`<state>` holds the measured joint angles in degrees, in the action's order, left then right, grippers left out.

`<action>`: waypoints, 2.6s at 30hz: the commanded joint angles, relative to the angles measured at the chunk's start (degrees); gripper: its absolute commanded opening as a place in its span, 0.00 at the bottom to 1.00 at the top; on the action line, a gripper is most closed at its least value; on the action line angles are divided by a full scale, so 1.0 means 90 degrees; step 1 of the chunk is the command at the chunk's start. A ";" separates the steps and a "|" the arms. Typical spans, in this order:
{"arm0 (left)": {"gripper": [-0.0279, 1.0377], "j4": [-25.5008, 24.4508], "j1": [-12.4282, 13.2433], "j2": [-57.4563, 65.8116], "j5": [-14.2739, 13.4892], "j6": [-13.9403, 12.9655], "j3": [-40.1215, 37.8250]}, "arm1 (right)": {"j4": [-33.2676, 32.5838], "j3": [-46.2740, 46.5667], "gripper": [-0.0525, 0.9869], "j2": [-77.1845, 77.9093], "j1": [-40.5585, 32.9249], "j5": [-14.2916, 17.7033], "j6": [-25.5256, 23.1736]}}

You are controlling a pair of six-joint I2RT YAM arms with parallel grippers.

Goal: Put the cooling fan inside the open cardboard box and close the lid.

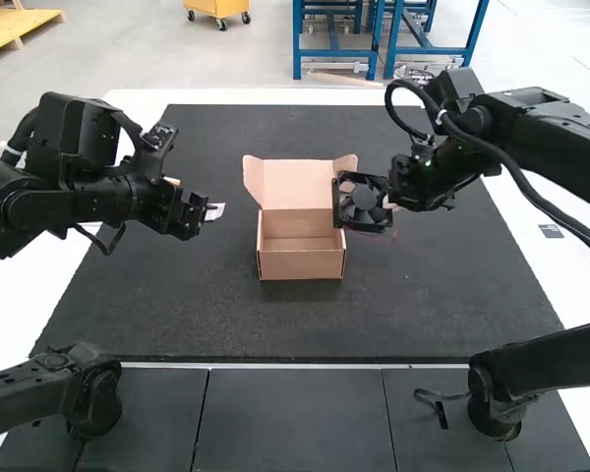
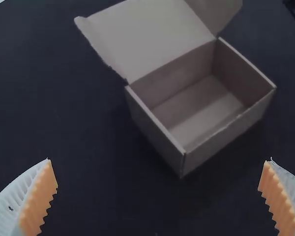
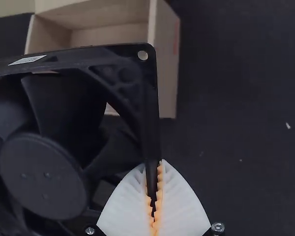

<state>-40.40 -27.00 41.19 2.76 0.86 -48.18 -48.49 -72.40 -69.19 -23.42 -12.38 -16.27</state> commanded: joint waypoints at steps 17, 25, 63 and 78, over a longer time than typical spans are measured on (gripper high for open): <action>0.94 -0.0081 0.0041 -0.0172 -0.0063 -0.0076 0.0031 | 0.0817 0.0007 0.03 -0.0789 -0.1372 -0.0196 -0.1249; 0.94 -0.0071 0.0041 -0.0172 -0.0063 -0.0067 0.0031 | 0.0856 -0.0412 0.03 -0.1463 -0.1929 -0.0021 -0.1034; 0.94 -0.0579 0.0002 -0.0670 -0.0063 -0.0076 0.0100 | 0.1735 -0.1262 0.03 -0.3201 -0.1470 0.0907 -0.0526; 0.94 -0.0599 0.0022 -0.0709 -0.0063 -0.0067 0.0119 | 0.1755 -0.1702 0.03 -0.3807 -0.1451 0.1044 -0.0350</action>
<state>-46.04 -27.00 35.92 2.74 0.86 -47.33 -32.86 -85.54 -103.04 -37.21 -3.60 -20.36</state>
